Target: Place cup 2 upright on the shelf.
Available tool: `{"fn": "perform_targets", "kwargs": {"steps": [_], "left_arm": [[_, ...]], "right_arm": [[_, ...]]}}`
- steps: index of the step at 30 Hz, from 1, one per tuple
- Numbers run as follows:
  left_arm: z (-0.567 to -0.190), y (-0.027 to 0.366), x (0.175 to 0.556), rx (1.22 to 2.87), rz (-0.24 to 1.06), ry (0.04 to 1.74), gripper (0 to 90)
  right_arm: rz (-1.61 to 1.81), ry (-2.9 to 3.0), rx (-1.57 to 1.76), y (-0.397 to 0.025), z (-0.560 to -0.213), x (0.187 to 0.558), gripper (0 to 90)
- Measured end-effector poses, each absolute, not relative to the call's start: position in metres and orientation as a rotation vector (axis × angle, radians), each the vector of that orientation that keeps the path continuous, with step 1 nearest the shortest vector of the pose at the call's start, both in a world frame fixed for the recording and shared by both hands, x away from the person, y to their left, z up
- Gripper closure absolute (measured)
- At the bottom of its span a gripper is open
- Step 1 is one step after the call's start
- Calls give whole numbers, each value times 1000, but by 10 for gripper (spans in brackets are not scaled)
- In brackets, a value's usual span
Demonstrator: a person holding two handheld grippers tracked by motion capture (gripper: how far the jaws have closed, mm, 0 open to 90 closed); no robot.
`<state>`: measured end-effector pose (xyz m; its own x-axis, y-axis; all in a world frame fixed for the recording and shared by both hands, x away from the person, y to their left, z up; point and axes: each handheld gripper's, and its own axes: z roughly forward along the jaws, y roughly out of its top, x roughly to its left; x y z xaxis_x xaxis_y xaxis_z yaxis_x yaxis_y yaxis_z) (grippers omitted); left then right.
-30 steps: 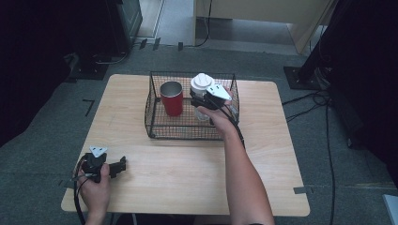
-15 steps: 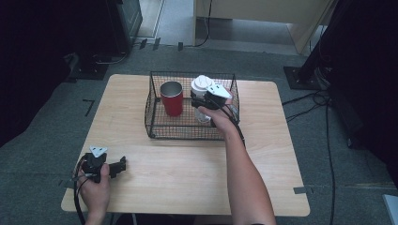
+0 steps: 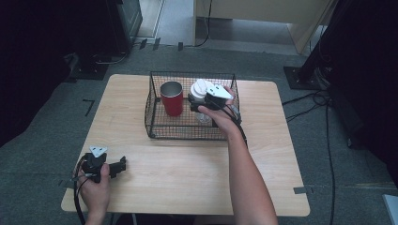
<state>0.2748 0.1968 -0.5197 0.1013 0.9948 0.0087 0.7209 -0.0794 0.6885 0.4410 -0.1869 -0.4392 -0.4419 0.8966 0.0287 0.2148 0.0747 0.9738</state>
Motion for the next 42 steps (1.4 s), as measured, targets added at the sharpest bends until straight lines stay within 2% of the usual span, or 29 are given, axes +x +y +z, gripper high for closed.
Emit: {"fn": "perform_targets", "kwargs": {"steps": [23, 42], "left_arm": [[-520, 197, 275, 1857, 677, 1673, 0], [-520, 197, 275, 1857, 677, 1673, 0]], "right_arm": [[1433, 1646, 1129, -200, -424, 432, 0], [1481, 1600, 1042, -206, -388, 402, 0]]}}
